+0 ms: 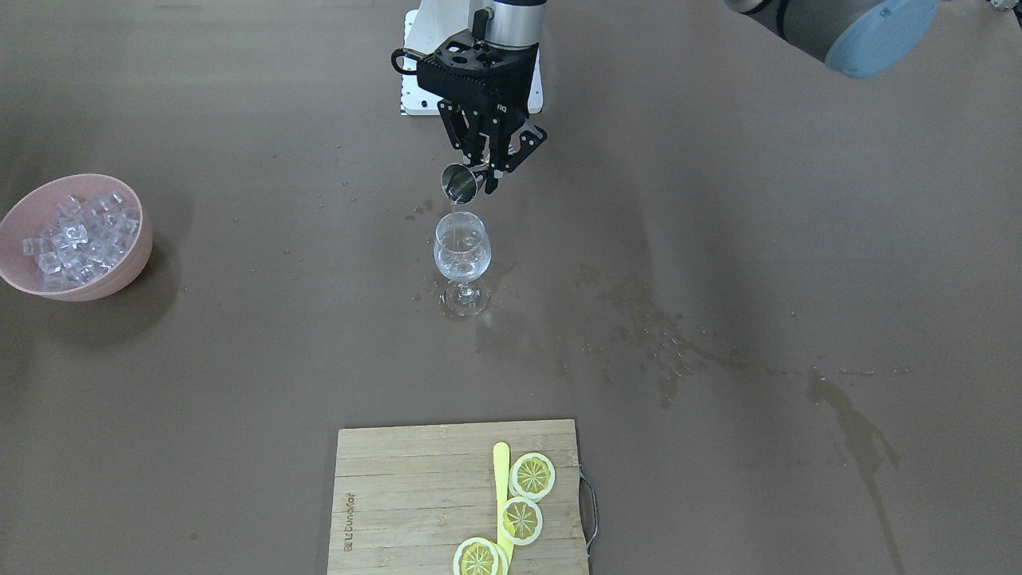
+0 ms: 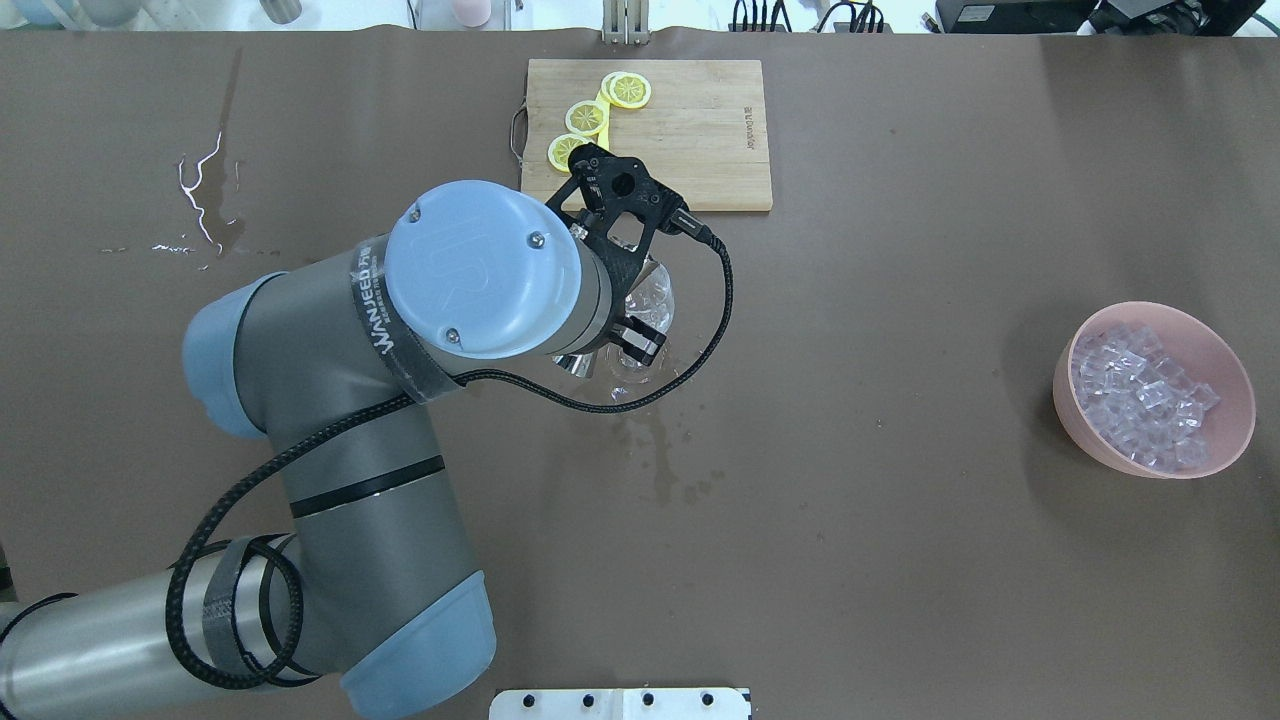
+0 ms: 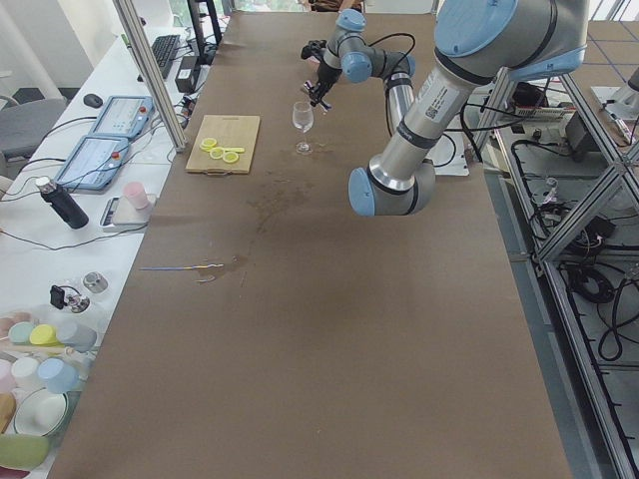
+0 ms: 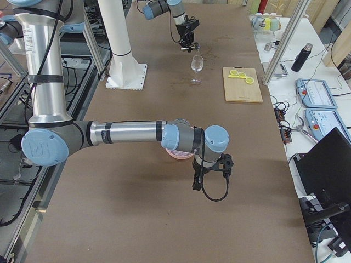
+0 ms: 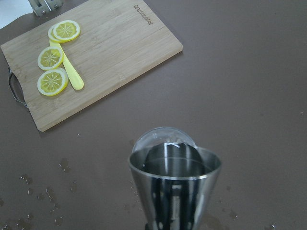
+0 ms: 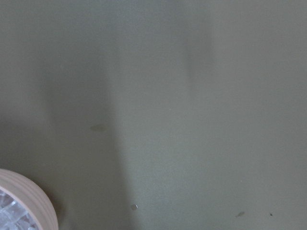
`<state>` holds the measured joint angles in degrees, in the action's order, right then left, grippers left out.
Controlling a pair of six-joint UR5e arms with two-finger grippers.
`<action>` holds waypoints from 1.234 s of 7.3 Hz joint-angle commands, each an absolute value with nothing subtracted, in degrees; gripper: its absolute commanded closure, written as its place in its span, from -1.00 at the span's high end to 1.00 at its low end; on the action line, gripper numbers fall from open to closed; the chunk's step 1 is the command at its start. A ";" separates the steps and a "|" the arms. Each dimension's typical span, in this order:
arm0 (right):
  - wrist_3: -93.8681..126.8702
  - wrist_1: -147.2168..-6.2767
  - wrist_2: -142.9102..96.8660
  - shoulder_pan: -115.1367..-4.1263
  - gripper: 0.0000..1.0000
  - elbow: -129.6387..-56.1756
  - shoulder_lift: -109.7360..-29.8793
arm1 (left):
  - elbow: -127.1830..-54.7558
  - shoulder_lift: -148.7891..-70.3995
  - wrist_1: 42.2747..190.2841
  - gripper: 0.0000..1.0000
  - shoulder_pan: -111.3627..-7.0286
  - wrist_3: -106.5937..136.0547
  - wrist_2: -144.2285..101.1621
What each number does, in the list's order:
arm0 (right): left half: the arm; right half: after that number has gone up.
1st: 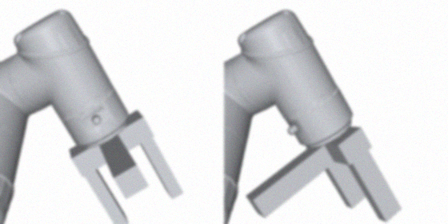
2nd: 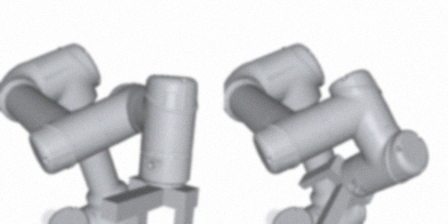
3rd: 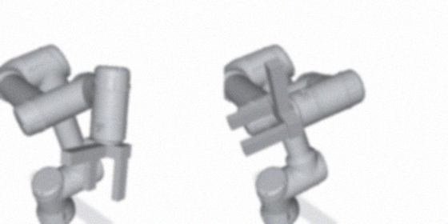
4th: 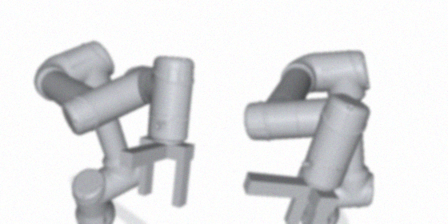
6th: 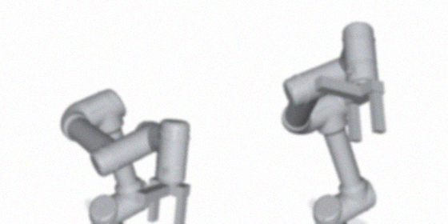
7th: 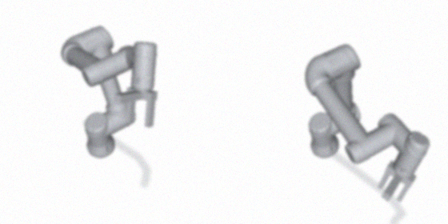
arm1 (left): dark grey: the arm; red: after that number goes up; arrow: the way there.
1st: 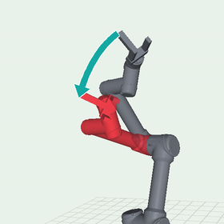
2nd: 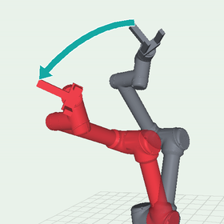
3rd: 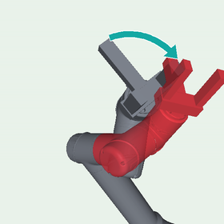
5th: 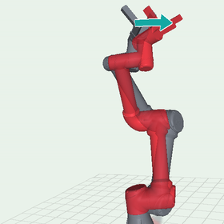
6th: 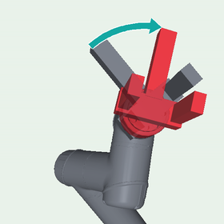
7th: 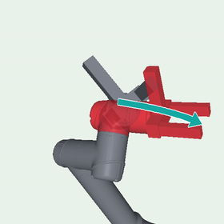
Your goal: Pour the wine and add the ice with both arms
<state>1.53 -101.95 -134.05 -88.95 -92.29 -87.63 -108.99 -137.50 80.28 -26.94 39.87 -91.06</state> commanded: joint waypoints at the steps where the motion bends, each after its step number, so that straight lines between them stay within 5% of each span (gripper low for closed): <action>1: 1.49 -101.95 -134.21 -88.95 1.00 -92.37 -87.71 | -109.07 -137.64 78.85 -1.00 -26.98 39.73 -92.54; 9: 1.49 -101.95 -134.30 -88.95 1.00 -92.37 -87.89 | -108.63 -143.52 65.49 -1.00 -30.84 34.89 -98.35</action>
<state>1.49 -101.95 -134.23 -88.95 -92.32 -87.83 -108.85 -142.88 66.80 -29.86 35.23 -97.44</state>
